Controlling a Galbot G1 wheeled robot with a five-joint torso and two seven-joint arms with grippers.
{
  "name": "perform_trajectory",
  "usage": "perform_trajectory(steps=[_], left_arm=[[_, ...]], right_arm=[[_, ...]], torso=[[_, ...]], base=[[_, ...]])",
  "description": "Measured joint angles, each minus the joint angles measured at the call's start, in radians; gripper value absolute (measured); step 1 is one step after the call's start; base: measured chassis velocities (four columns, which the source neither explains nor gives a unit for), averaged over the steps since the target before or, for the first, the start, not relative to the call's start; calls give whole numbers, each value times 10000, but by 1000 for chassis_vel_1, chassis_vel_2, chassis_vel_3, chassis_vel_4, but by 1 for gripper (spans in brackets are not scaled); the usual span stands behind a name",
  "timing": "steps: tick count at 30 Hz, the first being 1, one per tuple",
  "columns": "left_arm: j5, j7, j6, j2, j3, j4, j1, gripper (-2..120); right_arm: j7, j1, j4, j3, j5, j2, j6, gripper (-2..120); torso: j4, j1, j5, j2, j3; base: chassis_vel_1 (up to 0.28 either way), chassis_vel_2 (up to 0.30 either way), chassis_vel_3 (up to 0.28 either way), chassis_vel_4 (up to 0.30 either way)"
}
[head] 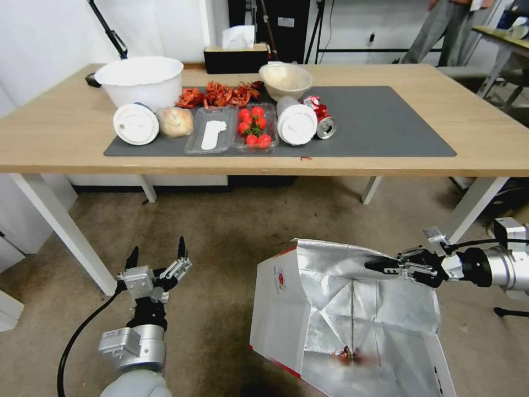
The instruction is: Pick up the food delivery bag from the floor and place it on the table.
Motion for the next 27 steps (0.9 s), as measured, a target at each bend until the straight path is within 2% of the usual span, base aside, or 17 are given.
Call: perform_trajectory(steps=[20,27], left_arm=[[21,-51,62,-13,10,-14,7,100],[50,-68,64,-25,6,-51,38,100]], right_arm=[[2,16,8,-13,-42,29,35,0],[2,11,56,9,-42,6,43,0]], torso=[[0,242,0,701,456],[-1,394,0,1099,704]], base=[[0,0,0,0],[0,0,0,0]])
